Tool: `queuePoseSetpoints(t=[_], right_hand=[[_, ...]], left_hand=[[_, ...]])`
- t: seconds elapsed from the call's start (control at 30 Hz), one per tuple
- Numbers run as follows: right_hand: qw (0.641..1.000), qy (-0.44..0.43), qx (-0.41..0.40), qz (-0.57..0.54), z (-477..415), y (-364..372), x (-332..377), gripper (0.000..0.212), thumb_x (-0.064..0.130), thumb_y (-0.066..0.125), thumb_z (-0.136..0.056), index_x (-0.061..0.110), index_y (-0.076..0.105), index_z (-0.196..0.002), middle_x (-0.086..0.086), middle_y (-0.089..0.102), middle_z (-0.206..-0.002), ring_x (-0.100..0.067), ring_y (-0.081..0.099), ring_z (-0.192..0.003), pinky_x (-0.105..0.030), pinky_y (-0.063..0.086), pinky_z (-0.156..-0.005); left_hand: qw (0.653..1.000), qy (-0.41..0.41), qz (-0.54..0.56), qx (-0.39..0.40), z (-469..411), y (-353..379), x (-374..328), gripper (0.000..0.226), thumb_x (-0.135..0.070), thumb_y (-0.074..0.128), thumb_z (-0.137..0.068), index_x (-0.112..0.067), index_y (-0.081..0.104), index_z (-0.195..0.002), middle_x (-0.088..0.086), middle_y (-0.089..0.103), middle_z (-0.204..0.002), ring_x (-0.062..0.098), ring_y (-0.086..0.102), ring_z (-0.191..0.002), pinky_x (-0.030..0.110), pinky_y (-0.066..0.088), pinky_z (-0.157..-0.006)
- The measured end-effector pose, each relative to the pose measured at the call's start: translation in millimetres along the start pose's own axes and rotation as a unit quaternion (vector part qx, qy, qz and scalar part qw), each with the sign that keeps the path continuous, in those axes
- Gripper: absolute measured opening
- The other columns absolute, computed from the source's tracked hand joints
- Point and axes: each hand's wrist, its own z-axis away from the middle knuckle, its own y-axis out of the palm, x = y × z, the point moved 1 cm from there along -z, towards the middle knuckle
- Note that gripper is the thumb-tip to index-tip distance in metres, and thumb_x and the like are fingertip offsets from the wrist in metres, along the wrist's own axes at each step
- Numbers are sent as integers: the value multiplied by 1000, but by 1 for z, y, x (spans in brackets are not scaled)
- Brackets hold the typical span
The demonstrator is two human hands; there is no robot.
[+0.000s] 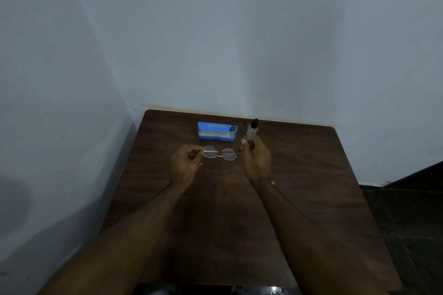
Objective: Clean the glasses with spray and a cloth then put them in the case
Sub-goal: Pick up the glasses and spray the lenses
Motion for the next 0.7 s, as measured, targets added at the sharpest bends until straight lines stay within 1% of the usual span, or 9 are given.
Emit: queuePoseSetpoints(t=[0.07,0.13,0.2,0.27,0.33,0.37,0.5,0.57,0.7], right_hand=[[1000,15,-14,-23,0,-4,-5,11,15,58,-107,15,66,-99,1,69,-88,-17,66,-81,-38,54,-67],[1000,12,-11,-23,1,-6,-6,10,13,59,-107,14,66,-99,3,69,-86,-14,66,-78,-37,54,-66],[1000,5,-7,-23,2,-7,-5,10,12,58,-107,13,65,-100,9,66,-83,-6,63,-74,-33,52,-63],[1000,-6,-6,-19,2,-7,-3,10,12,58,-108,12,65,-100,10,64,-82,-5,61,-72,-31,52,-62],[1000,-25,-3,-7,1,-6,-2,8,12,59,-107,13,65,-101,7,65,-83,-9,64,-74,-36,56,-62],[999,-33,0,0,1,-6,-2,8,13,59,-107,14,65,-102,6,66,-84,-11,65,-75,-39,58,-63],[999,-48,-11,11,-1,-7,0,7,12,60,-107,14,65,-103,0,70,-87,-16,68,-78,-43,59,-65],[999,-45,-21,12,-1,-8,0,8,13,60,-107,13,66,-102,-1,71,-86,-18,69,-78,-42,57,-64],[999,-37,-32,0,-1,-10,-2,8,12,60,-107,13,66,-101,-3,71,-84,-20,68,-76,-38,54,-62]], left_hand=[[1000,-6,-21,1,-1,0,4,16,-11,77,-93,-15,75,-109,1,76,-102,16,76,-89,42,68,-72],[998,15,-56,0,-2,0,3,16,-9,79,-90,-12,76,-106,2,76,-99,17,74,-87,43,66,-76],[993,59,-99,8,-2,1,-3,17,-5,82,-86,-11,76,-101,2,75,-97,16,71,-87,39,64,-80],[986,94,-135,28,-2,1,-12,19,-5,83,-84,-14,74,-99,0,72,-97,12,67,-88,30,59,-81],[978,124,-163,43,-5,0,-18,17,-8,82,-86,-15,73,-99,-3,68,-97,10,62,-89,24,51,-78],[972,140,-180,49,-7,0,-20,15,-11,81,-87,-16,73,-99,-3,68,-97,11,60,-90,24,48,-77],[952,175,-237,82,-13,3,-25,9,-18,78,-92,-17,76,-100,-1,70,-99,16,60,-95,29,48,-79],[949,182,-243,80,-16,3,-25,9,-19,77,-93,-17,76,-102,1,71,-99,18,61,-95,31,50,-80],[964,167,-199,45,-17,3,-24,11,-14,79,-91,-15,76,-102,1,73,-99,16,65,-93,32,55,-80]])
